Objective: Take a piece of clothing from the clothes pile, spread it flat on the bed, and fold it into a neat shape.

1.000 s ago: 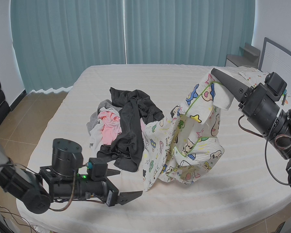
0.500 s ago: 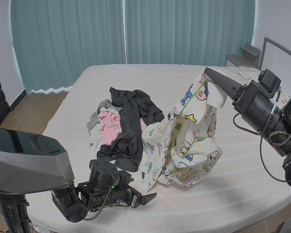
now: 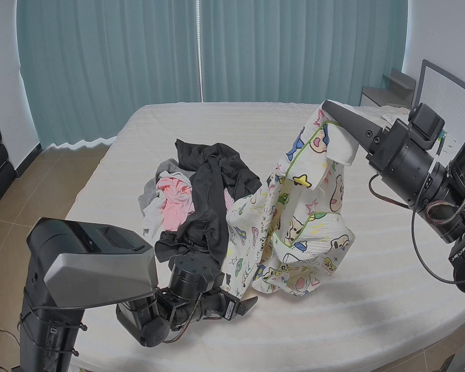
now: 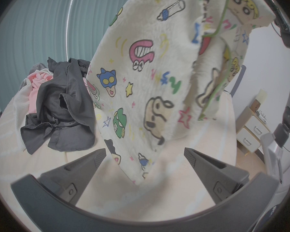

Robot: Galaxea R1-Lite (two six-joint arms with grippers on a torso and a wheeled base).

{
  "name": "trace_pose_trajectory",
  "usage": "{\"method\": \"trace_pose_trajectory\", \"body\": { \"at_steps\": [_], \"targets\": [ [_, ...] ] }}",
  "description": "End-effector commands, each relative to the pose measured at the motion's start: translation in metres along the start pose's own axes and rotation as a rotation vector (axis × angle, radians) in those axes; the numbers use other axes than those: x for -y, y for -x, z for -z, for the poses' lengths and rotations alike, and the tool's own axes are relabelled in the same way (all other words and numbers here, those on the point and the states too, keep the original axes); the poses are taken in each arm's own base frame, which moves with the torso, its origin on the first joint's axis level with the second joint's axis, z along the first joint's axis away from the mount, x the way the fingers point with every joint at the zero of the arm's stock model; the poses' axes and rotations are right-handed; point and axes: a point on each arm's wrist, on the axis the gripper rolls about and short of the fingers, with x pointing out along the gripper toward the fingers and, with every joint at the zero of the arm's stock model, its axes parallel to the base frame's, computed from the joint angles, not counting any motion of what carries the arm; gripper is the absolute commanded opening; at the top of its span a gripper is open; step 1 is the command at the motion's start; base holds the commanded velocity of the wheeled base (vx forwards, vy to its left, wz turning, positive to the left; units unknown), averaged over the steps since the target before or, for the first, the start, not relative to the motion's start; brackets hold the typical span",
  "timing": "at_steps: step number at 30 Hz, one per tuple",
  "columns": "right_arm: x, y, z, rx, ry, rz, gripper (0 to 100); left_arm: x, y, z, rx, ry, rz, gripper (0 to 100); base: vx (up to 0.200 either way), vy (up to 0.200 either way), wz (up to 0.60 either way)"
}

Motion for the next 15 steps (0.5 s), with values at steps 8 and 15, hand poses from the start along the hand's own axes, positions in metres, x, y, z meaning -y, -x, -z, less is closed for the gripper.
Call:
{"method": "trace_pose_trajectory", "body": {
  "at_steps": [8,15],
  "targets": [
    [-0.004,-0.003,-0.007,0.01,0.003,-0.009,0,-0.019,-0.034,0.008,0.041,0.022,-0.059,100,0.0,0.0,0.0],
    [-0.004,-0.004,-0.006,0.007,0.002,-0.005,0,-0.021,-0.037,0.005,0.057,0.021,-0.067,0,0.0,0.0,0.0]
  ]
}}
